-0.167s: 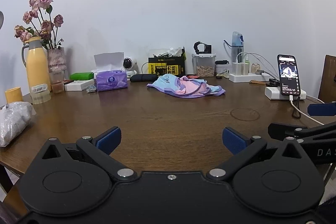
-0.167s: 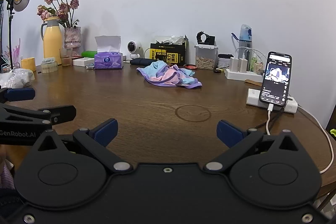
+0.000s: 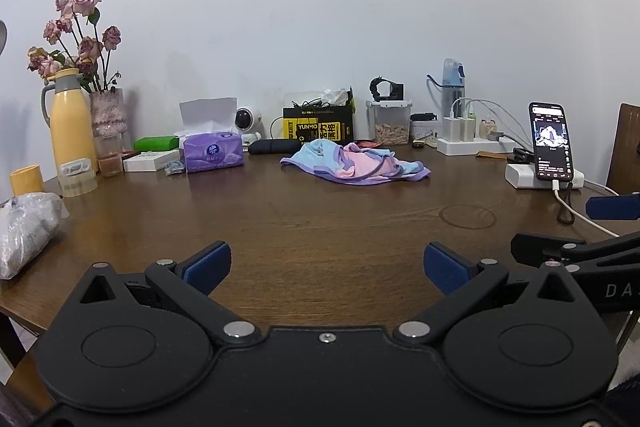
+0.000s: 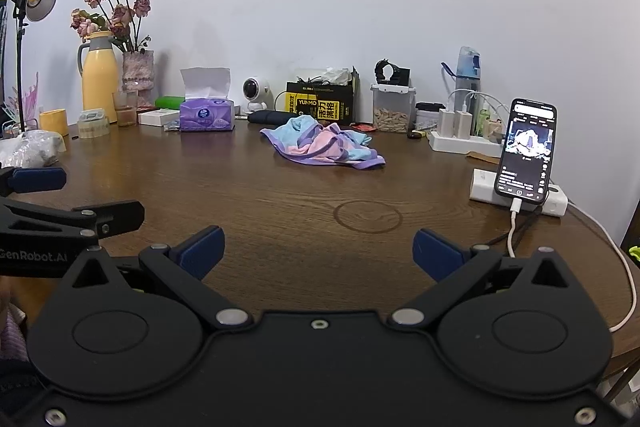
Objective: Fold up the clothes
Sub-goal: 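Move both grippers toward the crumpled pink-and-blue garment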
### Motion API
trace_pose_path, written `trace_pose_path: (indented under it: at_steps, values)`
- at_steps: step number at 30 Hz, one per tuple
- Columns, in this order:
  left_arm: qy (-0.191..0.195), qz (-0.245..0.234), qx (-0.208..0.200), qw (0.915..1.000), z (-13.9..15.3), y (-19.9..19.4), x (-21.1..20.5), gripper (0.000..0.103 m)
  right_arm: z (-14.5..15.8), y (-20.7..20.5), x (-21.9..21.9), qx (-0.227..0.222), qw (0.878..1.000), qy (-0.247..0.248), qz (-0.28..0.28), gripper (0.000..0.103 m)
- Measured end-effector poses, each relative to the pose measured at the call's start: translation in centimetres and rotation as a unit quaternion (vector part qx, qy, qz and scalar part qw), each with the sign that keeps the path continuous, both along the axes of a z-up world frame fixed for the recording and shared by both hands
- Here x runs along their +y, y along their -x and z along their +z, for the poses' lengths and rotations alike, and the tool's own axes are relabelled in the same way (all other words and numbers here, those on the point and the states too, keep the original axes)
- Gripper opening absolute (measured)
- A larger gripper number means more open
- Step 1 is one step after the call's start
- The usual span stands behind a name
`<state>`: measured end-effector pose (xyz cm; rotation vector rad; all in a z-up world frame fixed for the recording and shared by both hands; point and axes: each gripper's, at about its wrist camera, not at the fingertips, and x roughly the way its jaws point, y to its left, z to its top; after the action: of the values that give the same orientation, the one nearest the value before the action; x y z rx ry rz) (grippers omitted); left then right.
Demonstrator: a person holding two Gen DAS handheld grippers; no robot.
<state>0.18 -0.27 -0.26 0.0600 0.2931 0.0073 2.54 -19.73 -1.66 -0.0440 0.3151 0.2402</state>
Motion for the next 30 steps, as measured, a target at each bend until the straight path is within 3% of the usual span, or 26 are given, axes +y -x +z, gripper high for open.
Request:
trace_pose_path:
  at_steps: [23, 30]
  values:
    - [-0.002, 0.012, 0.019, 0.9997, -1.0, -1.7, 0.4, 0.103, -0.6, -0.6, 0.2, -0.012, 1.0, -0.002, 0.014, 0.103]
    - [0.003, 0.02, 0.038, 0.9991, -1.4, -4.1, 1.1, 0.103, -1.6, -3.4, 0.6, 0.022, 0.999, 0.005, 0.045, 0.102]
